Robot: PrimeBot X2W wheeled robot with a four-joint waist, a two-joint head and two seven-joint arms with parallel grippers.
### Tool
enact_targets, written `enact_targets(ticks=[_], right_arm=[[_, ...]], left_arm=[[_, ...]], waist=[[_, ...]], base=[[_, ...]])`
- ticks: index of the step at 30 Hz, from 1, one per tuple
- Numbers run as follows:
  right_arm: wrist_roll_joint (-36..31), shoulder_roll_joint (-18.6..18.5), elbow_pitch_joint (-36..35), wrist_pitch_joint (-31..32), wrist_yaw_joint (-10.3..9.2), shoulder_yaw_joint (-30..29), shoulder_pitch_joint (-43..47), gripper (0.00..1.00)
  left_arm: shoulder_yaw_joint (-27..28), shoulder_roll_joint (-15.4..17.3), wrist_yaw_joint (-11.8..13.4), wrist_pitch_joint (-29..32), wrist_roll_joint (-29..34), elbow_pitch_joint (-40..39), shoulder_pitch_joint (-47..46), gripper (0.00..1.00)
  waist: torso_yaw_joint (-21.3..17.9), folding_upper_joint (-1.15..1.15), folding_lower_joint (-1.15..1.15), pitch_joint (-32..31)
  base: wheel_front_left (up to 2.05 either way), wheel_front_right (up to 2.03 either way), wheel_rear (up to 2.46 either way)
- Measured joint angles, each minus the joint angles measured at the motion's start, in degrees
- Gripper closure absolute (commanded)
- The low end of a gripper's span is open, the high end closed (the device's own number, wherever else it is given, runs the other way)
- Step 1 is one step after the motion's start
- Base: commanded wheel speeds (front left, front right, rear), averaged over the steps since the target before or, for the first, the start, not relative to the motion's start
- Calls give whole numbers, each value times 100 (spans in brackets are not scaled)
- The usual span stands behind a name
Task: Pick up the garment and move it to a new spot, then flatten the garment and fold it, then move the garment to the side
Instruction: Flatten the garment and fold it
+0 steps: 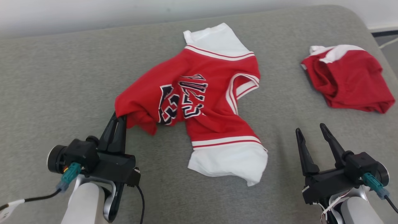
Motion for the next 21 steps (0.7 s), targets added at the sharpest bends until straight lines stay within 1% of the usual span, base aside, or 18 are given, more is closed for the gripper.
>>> enact_targets(ticks=[3,7,11,12,14,15,16,18,21], right_arm=[[32,9,38,0,0,-24,34,0],[67,30,125,0,0,-9,42,0],[110,87,210,0,0,40,69,0],[111,96,221,0,0,56,70,0],[115,101,241,0,0,74,70,0],[124,101,254,0,0,79,70,0],[145,102,268,0,0,88,73,0],[167,101,305,0,0,104,87,0],[199,107,335,0,0,140,96,0]], left_arm=[[35,-1,-42,0,93,-162,123,100],[148,51,-147,0,208,-169,175,100],[147,323,-226,0,453,-135,237,100],[143,410,-229,0,490,-112,230,96],[94,599,-237,0,604,-69,155,42],[83,689,-249,-1,659,3,70,0],[98,772,-209,0,720,103,-10,0],[196,906,-48,-1,740,311,-107,0],[414,1038,191,-8,691,921,-159,0]], waist=[[228,0,0,-43],[552,0,0,-118],[836,0,0,-217],[891,0,0,-243],[978,0,0,-297],[1009,0,0,-324],[1030,0,0,-351],[1040,0,-1,-391],[978,0,-1,-410]], base=[[0,0,0],[0,0,0],[0,0,0],[0,0,0],[0,0,0],[0,0,0],[0,0,0],[0,0,0],[0,0,0]])
